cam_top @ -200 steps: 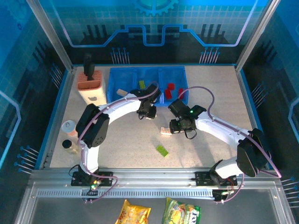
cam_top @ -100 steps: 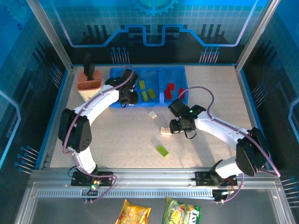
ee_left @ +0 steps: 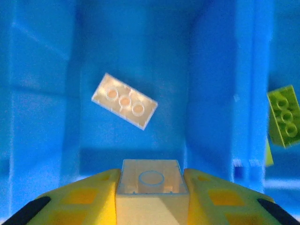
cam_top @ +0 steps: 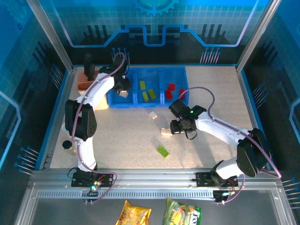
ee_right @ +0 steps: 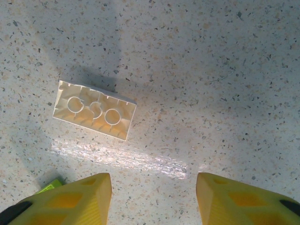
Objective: Sort the legos into containers by color
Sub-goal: Place the lego in the container.
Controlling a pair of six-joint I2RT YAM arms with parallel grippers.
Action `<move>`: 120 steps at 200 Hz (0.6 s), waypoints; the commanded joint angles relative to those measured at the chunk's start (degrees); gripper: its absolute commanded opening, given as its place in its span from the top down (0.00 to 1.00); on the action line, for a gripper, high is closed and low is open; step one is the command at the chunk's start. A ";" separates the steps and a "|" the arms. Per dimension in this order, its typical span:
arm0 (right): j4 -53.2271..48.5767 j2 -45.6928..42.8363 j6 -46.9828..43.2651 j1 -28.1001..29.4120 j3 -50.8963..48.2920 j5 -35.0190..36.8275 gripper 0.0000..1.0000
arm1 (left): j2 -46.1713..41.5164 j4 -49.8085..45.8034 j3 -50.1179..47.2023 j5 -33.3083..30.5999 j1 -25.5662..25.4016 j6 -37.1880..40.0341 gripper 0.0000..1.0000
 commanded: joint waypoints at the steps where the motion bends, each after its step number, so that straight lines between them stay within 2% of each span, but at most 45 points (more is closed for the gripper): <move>1: -1.48 -0.91 -0.05 -0.49 0.64 -0.02 0.48 | 4.31 0.27 5.72 -0.10 1.07 1.19 0.64; 59: -1.13 -3.34 -0.49 -0.62 -0.20 0.19 0.48 | 15.26 1.19 16.30 0.11 2.66 1.15 0.64; 120: -0.86 -5.64 -1.01 -0.61 -0.65 0.05 0.48 | 22.13 1.62 20.03 0.76 3.70 -0.24 0.60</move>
